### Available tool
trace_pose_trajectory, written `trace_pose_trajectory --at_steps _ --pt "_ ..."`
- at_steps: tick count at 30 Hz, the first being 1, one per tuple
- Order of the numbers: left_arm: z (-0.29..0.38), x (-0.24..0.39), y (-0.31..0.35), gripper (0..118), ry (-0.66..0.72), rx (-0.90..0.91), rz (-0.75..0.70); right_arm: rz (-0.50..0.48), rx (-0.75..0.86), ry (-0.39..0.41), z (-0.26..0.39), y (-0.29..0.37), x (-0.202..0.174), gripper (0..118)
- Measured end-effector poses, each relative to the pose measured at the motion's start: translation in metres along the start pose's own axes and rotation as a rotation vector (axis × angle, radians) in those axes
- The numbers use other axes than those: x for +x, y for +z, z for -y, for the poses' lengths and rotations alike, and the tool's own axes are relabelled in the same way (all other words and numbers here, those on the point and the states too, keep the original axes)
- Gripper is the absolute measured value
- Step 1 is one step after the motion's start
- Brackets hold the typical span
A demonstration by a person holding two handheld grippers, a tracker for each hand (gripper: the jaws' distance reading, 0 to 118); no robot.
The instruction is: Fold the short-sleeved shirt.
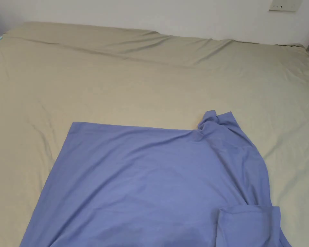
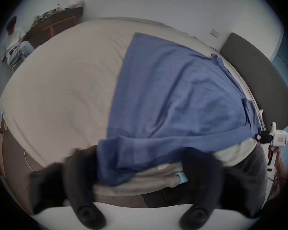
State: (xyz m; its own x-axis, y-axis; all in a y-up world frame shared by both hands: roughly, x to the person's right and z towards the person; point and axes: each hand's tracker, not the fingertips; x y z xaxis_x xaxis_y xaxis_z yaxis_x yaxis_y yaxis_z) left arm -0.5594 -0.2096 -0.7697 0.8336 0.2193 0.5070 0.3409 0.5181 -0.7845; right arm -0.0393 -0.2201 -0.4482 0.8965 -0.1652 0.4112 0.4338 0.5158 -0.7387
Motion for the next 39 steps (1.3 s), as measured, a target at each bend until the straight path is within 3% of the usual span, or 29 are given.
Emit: trace_pose_trajectory --at_steps 1,2,3,4,5,9,17,22,26,31,35,36,39 --pt "0.003 0.003 -0.004 56 -0.054 0.009 -0.121 0.009 0.033 0.011 -0.001 0.006 -0.003 58" --pt "0.002 0.005 0.001 39 -0.104 0.045 -0.161 -0.002 0.02 0.001 -0.004 0.01 -0.003 37" --pt "0.001 0.005 0.004 39 -0.083 0.043 -0.091 -0.037 0.041 -0.032 -0.006 0.014 -0.001 37" --pt "-0.003 0.003 0.005 31 -0.056 0.041 -0.066 -0.083 0.057 -0.063 -0.008 0.017 0.003 28" --pt "-0.007 0.008 0.006 15 -0.035 0.043 -0.022 -0.149 0.043 -0.124 -0.01 0.018 0.004 25" --pt "-0.02 0.02 0.011 13 -0.071 0.039 -0.069 -0.132 0.053 -0.095 -0.023 0.025 -0.002 25" --pt "-0.082 0.018 0.024 13 0.04 0.082 0.003 -0.251 0.165 -0.215 -0.083 0.036 0.003 25" --pt "-0.147 0.017 -0.006 13 0.062 0.083 0.028 -0.284 0.165 -0.259 -0.148 0.01 0.016 25" --pt "-0.189 0.016 -0.054 13 0.065 0.03 -0.021 -0.224 0.114 -0.285 -0.191 -0.032 0.031 25" --pt "-0.198 0.016 -0.113 16 0.054 -0.087 -0.043 -0.106 -0.023 -0.234 -0.21 -0.089 0.027 25" --pt "-0.194 0.021 -0.1 25 0.026 -0.033 -0.034 -0.069 -0.002 -0.168 -0.208 -0.099 0.023 28" --pt "-0.194 0.021 -0.097 33 0.023 -0.04 -0.033 -0.059 -0.006 -0.147 -0.208 -0.094 0.021 30" --pt "-0.187 0.022 -0.067 74 0.02 -0.03 -0.029 -0.017 0.094 -0.105 -0.209 -0.059 0.013 54"
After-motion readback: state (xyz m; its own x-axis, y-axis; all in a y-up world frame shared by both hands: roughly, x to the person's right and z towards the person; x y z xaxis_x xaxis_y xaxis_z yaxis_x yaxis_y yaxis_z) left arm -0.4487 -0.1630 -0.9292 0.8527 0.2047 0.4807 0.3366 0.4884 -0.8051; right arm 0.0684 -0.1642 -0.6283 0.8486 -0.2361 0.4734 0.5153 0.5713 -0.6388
